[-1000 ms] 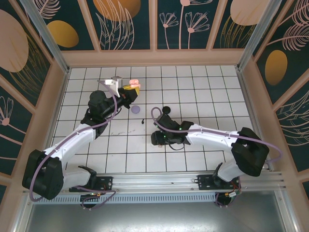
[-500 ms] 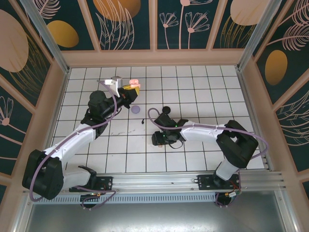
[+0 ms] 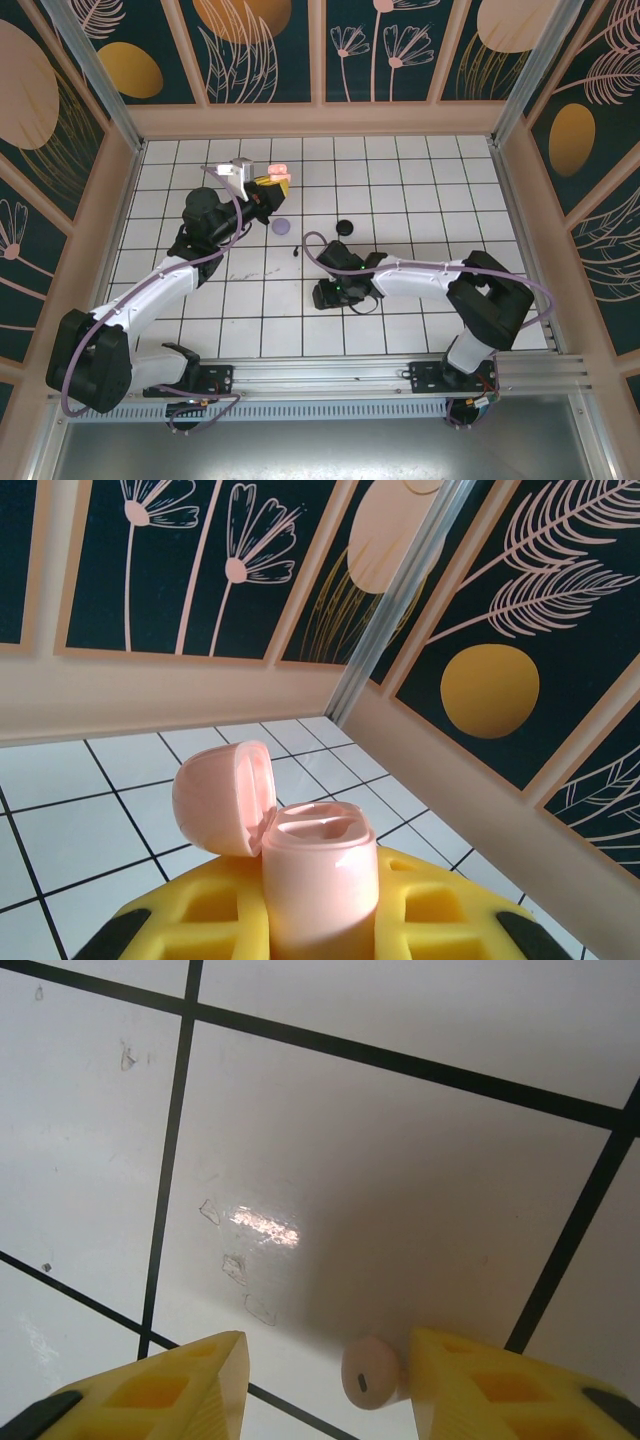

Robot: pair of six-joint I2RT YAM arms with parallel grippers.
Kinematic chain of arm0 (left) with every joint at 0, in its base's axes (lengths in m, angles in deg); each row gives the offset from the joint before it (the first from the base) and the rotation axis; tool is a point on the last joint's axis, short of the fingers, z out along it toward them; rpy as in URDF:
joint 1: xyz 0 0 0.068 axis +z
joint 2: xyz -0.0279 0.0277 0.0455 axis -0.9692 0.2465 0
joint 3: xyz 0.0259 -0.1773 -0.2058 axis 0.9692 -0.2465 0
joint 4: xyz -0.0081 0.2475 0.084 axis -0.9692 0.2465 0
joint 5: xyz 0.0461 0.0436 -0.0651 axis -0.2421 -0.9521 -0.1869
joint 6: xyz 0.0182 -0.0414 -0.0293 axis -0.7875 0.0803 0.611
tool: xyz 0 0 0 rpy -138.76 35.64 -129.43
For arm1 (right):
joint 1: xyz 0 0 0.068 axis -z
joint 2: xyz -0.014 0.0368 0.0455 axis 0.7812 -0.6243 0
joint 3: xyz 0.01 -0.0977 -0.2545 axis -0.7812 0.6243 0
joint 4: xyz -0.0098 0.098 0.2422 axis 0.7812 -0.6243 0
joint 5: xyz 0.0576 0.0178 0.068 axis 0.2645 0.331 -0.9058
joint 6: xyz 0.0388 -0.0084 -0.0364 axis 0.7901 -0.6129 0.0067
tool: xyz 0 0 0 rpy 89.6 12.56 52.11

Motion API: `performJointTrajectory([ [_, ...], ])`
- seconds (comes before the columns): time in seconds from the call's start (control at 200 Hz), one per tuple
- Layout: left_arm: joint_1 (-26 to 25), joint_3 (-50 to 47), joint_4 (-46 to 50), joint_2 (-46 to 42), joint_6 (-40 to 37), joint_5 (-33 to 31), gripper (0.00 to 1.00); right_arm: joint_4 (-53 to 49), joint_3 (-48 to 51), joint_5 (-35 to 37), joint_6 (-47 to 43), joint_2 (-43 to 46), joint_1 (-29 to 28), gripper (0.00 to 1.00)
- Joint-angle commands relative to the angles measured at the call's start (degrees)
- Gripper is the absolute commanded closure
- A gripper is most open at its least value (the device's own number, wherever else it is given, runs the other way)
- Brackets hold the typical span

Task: Insert the wireless bluetooth earbuds into the charging case

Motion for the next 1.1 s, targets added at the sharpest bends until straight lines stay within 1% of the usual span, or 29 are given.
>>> performJointTrajectory([
  [0.0,0.2,0.3,-3.2,0.3,0.6,-0.4,1.0,-1.9,1.3,-0.4,1.6,2.2,-0.8,0.54],
  [0.075,0.2,0.5,-3.2,0.4,0.6,-0.4,1.0,-2.9,0.5,0.5,1.9,3.2,-1.1,0.53],
  [0.19,0.2,0.7,-3.2,0.5,0.5,-0.4,1.0,-5.1,-1.5,3.4,1.6,5.1,-1.6,0.49],
  [0.305,0.2,0.7,-2.9,0.4,0.3,-0.5,1.0,-7.9,-3.5,6.7,-0.6,6.0,-2.1,0.48],
  [0.395,0.2,0.7,-2.2,0.1,-0.3,-0.7,1.0,-10.3,-4.8,8.2,-5.6,5.6,-2.5,0.49],
  [0.46,0.3,0.7,-1.6,-0.2,-0.8,-1.2,1.0,-12.2,-5.3,11.5,-10.3,5.0,-3.0,0.49],
  [0.53,0.3,0.7,-0.8,-0.8,-1.7,-1.8,1.0,-13.5,-5.4,12.7,-15.2,4.3,-3.1,0.49],
  [0.646,0.3,1.2,0.9,-1.7,-3.1,-2.4,1.0,-14.1,-5.5,12.7,-21.6,4.2,-3.5,0.5],
  [0.761,0.3,1.7,2.2,-2.3,-4.1,-2.5,1.0,-13.9,-5.9,11.7,-25.6,4.5,-3.8,0.5],
  [0.896,0.3,1.9,2.7,-2.9,-4.6,-2.8,1.0,-13.1,-6.5,9.9,-28.2,4.3,-3.9,0.51],
  [1.091,0.3,2.3,3.5,-3.5,-5.3,-3.4,1.0,-13.0,-7.7,10.1,-30.1,1.5,-3.9,0.53],
])
